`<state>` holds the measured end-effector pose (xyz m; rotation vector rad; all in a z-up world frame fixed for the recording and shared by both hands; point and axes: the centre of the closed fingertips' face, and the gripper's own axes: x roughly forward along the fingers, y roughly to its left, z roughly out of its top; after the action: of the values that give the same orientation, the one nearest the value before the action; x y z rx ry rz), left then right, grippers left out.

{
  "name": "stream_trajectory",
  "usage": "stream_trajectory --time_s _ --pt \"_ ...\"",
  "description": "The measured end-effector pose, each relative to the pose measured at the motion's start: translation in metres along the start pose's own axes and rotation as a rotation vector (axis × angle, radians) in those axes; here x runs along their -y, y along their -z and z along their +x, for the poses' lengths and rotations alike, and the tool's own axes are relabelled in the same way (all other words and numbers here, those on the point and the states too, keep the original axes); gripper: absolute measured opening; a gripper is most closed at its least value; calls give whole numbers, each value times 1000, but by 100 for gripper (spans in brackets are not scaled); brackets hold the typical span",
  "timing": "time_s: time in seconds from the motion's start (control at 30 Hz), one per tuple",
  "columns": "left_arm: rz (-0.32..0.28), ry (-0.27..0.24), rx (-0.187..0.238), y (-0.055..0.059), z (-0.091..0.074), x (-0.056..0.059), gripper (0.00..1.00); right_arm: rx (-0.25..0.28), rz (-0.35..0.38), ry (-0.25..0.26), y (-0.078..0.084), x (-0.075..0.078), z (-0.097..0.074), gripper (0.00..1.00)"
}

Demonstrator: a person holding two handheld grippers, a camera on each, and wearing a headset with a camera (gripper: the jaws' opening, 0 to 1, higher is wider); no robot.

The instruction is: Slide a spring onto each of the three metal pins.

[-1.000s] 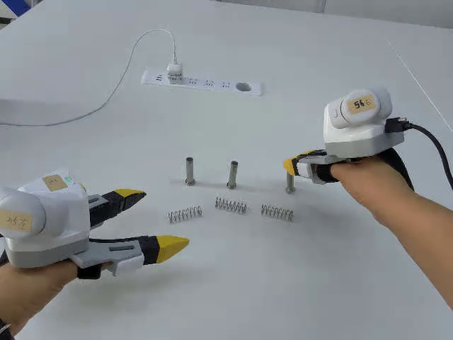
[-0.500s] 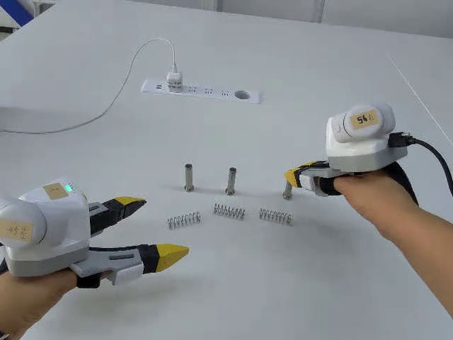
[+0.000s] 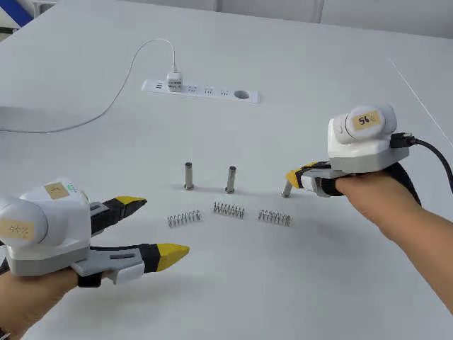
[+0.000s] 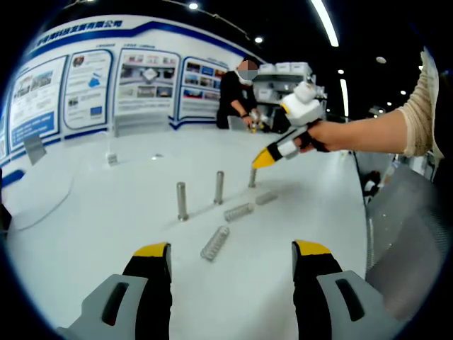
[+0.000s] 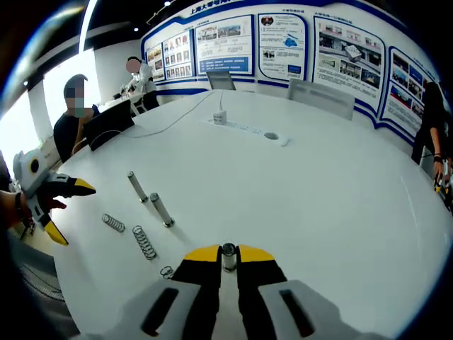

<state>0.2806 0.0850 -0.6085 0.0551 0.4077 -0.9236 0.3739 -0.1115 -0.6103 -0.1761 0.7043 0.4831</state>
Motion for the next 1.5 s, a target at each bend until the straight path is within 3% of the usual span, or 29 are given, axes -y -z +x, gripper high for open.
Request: stream_trajectory --time_s 0.77,1.5 --pt "2 7 -2 0 2 2 71 14 -34 4 -3 0 -3 11" --pt "7 3 -1 0 2 1 71 42 -49 -5 -5 -1 -9 18"
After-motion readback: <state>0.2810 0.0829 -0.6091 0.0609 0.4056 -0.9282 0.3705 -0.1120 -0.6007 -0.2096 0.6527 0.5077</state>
